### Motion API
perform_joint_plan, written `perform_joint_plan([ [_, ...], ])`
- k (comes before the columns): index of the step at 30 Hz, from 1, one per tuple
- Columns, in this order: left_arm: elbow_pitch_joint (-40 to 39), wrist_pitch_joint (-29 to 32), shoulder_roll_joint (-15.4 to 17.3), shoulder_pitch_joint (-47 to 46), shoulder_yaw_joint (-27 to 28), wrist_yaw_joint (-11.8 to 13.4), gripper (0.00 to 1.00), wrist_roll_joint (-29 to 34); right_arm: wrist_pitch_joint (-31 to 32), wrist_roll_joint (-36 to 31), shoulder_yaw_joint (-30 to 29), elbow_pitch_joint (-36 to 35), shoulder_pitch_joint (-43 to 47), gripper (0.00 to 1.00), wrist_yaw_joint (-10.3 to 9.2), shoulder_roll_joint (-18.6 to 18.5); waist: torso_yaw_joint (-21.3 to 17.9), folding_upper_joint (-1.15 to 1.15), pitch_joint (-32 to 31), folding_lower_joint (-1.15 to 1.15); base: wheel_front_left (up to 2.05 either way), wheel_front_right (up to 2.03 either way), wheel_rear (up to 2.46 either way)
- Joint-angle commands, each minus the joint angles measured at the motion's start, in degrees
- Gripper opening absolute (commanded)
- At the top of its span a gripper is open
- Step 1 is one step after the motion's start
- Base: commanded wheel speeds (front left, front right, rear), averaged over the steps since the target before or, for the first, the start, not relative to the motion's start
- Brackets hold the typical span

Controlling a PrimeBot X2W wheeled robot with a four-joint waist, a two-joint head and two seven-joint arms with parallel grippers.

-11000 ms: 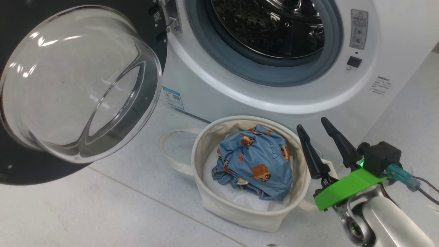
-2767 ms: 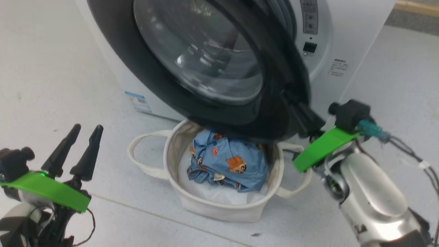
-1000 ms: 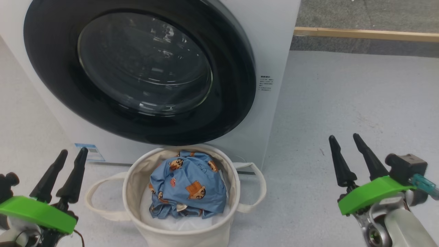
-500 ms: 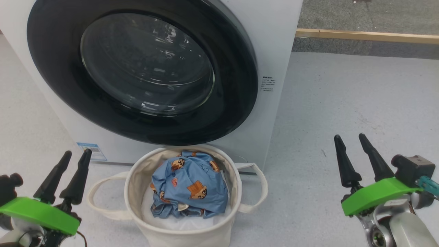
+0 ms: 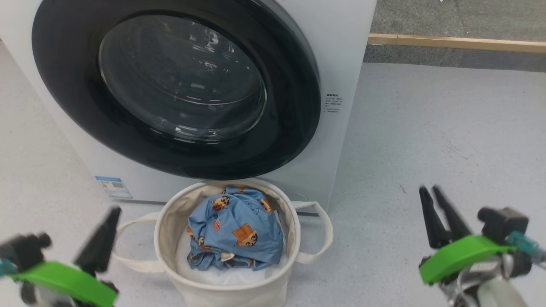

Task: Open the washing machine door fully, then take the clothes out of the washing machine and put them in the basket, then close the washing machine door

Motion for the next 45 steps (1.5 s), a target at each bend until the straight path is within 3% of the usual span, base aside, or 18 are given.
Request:
perform_joint_plan([
  [1, 0.0, 0.0, 0.0, 0.0, 0.1, 0.0, 0.00, -0.1, 0.0, 0.1, 0.0, 0.0, 0.0, 0.00, 0.00, 0.0, 0.0, 0.00, 0.0, 0.00, 0.00, 0.00, 0.00],
  [9, 0.3, 0.5, -2.1, 1.3, 0.8, 0.0, 0.00, -2.2, 0.6, 4.1, -0.6, 0.9, 0.7, 0.00, 0.00, 0.7, -0.2, 0.00, -0.1, 0.13, 0.00, 0.00, 0.00],
  [14, 0.3, 0.9, -3.1, 1.6, 1.8, 0.0, 0.00, -3.7, 1.0, 6.9, -1.1, 1.1, 0.6, 0.00, -0.01, 0.9, -0.4, 0.00, 0.0, 0.01, 0.00, 0.00, 0.00],
  [45, 0.3, 4.4, -10.2, 3.8, 8.8, -0.1, 0.00, -11.9, 3.6, 24.1, -4.3, 2.2, 0.7, 0.00, -0.03, 2.6, -1.3, 0.00, -0.1, 0.00, 0.00, 0.00, 0.00],
])
